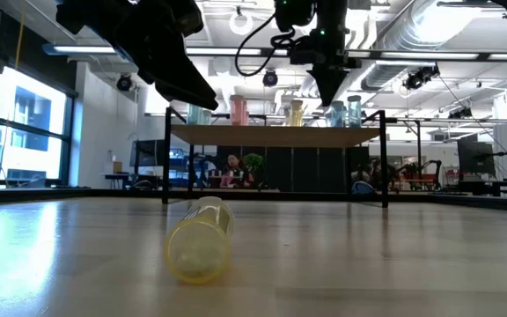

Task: Pick and place medicine bottles onto shelf by color
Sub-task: Adjust the blue pill bottle on the shelf, then put the yellow pill bottle on the shelf

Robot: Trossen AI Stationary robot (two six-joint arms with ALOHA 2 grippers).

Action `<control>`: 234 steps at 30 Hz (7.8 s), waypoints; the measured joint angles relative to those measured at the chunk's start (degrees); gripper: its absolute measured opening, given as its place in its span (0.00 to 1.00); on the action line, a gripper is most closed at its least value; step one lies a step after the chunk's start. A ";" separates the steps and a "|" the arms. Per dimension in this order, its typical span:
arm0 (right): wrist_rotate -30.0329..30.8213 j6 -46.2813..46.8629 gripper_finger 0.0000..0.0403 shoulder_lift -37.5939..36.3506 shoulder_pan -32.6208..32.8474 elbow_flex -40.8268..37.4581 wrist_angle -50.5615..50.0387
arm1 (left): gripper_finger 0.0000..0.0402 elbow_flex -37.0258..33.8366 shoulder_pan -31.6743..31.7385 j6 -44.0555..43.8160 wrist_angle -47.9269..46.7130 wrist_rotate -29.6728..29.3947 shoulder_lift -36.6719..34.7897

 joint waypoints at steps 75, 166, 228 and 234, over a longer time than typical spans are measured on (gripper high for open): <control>1.53 2.61 0.00 -0.09 0.83 0.24 -3.48 | 0.52 0.00 0.00 0.00 0.00 -0.04 0.00; 4.49 29.13 0.05 -5.42 37.60 -0.77 5.98 | 0.52 -0.04 -2.25 2.62 -18.96 -6.31 -14.59; -9.05 65.38 0.31 31.55 52.76 17.51 24.57 | 0.51 0.02 -2.25 0.02 -30.01 -5.63 -28.09; -9.22 68.11 0.31 33.19 52.32 17.47 23.98 | 0.52 0.02 -2.25 0.02 -30.01 -5.63 -28.06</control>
